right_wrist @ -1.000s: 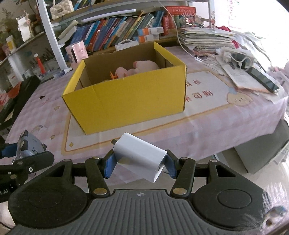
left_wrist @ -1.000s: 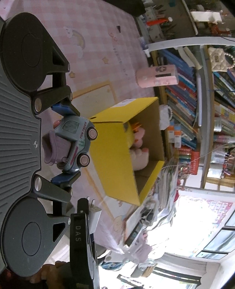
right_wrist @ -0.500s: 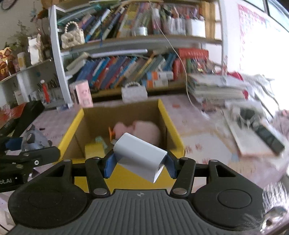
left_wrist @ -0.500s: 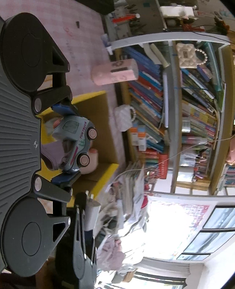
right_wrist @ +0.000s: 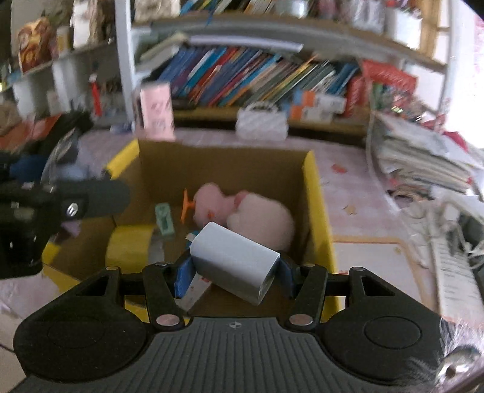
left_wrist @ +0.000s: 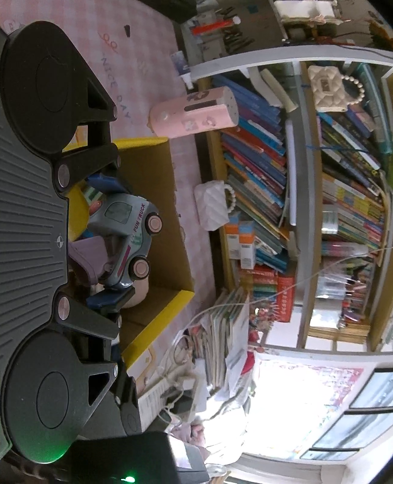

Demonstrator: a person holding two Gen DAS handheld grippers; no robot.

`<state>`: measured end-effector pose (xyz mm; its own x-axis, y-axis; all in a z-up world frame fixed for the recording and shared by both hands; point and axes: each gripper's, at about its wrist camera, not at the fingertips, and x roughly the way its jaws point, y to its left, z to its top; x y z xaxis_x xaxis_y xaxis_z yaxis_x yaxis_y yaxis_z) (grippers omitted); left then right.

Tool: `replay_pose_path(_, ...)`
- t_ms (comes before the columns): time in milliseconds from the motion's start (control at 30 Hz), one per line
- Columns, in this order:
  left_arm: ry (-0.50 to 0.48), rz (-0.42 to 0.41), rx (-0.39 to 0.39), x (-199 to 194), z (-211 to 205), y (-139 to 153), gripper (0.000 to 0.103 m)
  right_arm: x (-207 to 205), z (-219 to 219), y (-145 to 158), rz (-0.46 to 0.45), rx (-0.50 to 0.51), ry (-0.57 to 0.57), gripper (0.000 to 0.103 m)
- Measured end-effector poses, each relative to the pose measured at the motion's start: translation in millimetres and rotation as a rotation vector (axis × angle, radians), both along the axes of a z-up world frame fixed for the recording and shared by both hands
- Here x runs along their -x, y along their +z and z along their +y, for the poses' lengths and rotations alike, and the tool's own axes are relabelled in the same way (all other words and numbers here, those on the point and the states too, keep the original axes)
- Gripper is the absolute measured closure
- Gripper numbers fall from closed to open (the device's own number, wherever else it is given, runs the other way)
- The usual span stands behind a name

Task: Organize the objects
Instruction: 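Lower both tools into the box and open them to drop truck and block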

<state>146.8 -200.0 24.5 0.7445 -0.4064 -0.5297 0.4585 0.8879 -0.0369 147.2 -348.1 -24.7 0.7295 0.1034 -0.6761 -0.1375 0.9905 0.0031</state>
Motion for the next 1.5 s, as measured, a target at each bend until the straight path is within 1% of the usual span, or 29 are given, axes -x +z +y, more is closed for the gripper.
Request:
replay_pose_path(100,0.009,0.017,-0.01,-11.4,-9.8,-6.1,0.041,-9.7,4.2,-4.8,0.002,0.051,0.044,0.05)
replay_pose_path(233,0.023,0.04,-0.022,-25.9,-18.8,-14.5,0.041,-22.7,5.4,-4.9,0.018,0.062,0.103,0.05)
replay_pose_path(300,0.032,0.055,-0.029,-32.8,-21.7,-19.4,0.041,-29.5,8.3,-7.1,0.038,0.072,0.144,0.05)
replay_pose_path(367,0.037,0.077,-0.035,-38.7,-23.8,-24.4,0.041,-35.4,11.8,-11.7,0.078,0.078,0.189,0.05)
replay_pose_path(567,0.034,0.143,-0.071,-49.3,-31.4,-42.2,0.041,-53.2,3.4,-19.5,0.206,-0.025,0.195,0.049)
replay_pose_path(667,0.046,0.177,-0.057,-53.2,-31.8,-47.6,0.041,-51.7,4.3,-19.8,0.214,-0.026,0.196,0.049)
replay_pose_path(900,0.061,0.205,-0.052,-54.0,-31.2,-49.3,0.04,-48.8,4.6,-18.7,0.203,-0.024,0.192,0.049)
replay_pose_path(933,0.066,0.202,-0.052,-52.8,-31.3,-49.1,0.039,-48.1,4.2,-18.9,0.197,-0.022,0.193,0.049)
replay_pose_path(967,0.071,0.199,-0.049,-51.5,-30.7,-48.1,0.036,-47.7,3.8,-19.1,0.193,-0.022,0.193,0.049)
replay_pose_path(1000,0.076,0.194,-0.045,-50.0,-30.3,-46.9,0.03,-47.9,3.1,-19.0,0.191,-0.026,0.189,0.047)
replay_pose_path(1100,0.097,0.167,-0.035,-41.6,-27.8,-41.4,0.023,-44.6,1.9,-17.7,0.173,-0.037,0.182,0.046)
replay_pose_path(1167,0.11,0.152,-0.022,-35.0,-25.1,-36.2,0.02,-40.6,1.4,-14.2,0.155,-0.039,0.167,0.046)
replay_pose_path(1300,0.13,0.1,0.001,-16.2,-16.6,-22.5,0.019,-25.3,-0.3,-4.2,0.097,-0.054,0.144,0.043)
replay_pose_path(1367,0.138,0.073,0.016,-5.8,-10.0,-14.1,0.017,-15.4,-0.2,1.1,0.069,-0.06,0.13,0.04)
replay_pose_path(1433,0.151,0.046,0.039,5.2,-1.7,-5.5,0.015,-4.3,1.9,6.0,0.04,-0.061,0.107,0.033)
replay_pose_path(1500,0.172,0.025,0.069,15.3,7.3,2.2,0.014,6.2,3.6,11.0,0.019,-0.072,0.089,0.033)
